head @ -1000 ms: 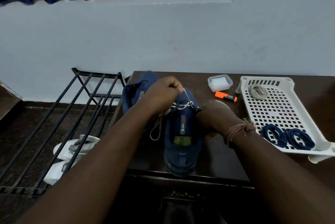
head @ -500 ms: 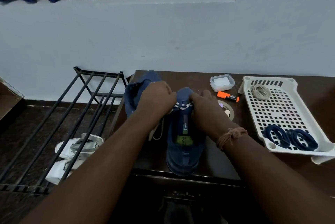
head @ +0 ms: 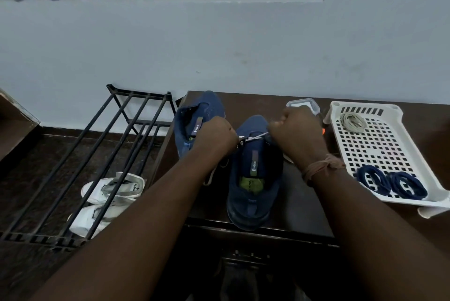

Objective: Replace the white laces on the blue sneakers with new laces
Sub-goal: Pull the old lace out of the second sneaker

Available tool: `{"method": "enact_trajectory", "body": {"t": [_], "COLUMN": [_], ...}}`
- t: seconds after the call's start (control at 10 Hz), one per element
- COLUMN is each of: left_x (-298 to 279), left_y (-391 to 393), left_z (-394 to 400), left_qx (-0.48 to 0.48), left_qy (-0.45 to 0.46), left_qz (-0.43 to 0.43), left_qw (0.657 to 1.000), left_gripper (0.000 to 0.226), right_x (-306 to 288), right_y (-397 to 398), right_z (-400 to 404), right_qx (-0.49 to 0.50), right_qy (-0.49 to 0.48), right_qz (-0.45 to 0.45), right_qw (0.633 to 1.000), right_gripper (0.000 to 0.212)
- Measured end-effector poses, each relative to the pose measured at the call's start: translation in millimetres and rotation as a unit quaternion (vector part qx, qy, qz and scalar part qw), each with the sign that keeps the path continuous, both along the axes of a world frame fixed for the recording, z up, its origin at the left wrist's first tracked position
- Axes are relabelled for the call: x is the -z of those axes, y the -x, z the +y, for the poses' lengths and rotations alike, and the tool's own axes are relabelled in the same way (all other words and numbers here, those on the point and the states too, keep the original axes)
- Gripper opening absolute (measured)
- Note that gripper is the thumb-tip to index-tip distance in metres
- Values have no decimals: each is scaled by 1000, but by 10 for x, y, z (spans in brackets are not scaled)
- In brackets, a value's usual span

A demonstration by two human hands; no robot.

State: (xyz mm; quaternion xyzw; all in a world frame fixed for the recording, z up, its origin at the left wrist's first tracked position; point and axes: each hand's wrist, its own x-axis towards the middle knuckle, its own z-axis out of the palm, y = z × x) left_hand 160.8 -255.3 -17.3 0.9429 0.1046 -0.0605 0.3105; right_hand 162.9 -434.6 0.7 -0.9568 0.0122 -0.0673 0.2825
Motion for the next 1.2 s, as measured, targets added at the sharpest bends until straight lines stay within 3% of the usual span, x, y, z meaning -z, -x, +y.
{"method": "enact_trajectory", "body": {"t": [0.1, 0.3, 0.4, 0.5, 0.6, 0.7, 0.8, 0.9, 1.0, 1.1, 1.2], "left_x": [21, 42, -19, -51, -35, -4, 26, 19, -17, -124, -97], "left_y": [75, 166, 182, 167, 156, 159, 182, 213, 258, 283, 222], "left_z": [-51, -182, -198, -171, -137, -126, -111, -82, -30, -13, 17], "left_qx": [9, 28, 41, 32, 21, 4, -7, -36, 55, 89, 98], "left_qy": [21, 9, -14, -16, -9, -15, -27, 47, -38, -23, -86], "left_qz": [-4, -30, -21, -8, 14, 23, 21, 37, 48, 60, 108], "left_qw": [1000, 999, 999, 999, 1000, 1000, 999, 998, 997, 994, 985], "left_gripper": [21, 38, 27, 18, 19, 24, 27, 29, 30, 34, 41], "right_x": [-47, 287, 314, 156, 48, -36, -95, -102, 19, 158, 345], "right_y": [8, 85, 59, 68, 111, 155, 175, 212, 214, 235, 177], "right_z": [-74, 308, 318, 259, 147, 90, 95, 80, 51, 139, 199], "right_qx": [25, -92, -111, -98, -52, -19, -36, -73, -116, -183, -207], "right_qy": [100, 300, 280, 36, -304, -466, -466, -371, -177, -48, 145], "right_qz": [11, -18, 38, 45, 64, 91, 25, -36, -57, -14, -35], "right_qw": [995, 949, 953, 993, 949, 880, 883, 925, 976, 982, 967], "right_gripper": [27, 29, 27, 17, 28, 21, 22, 26, 13, 16, 21]}}
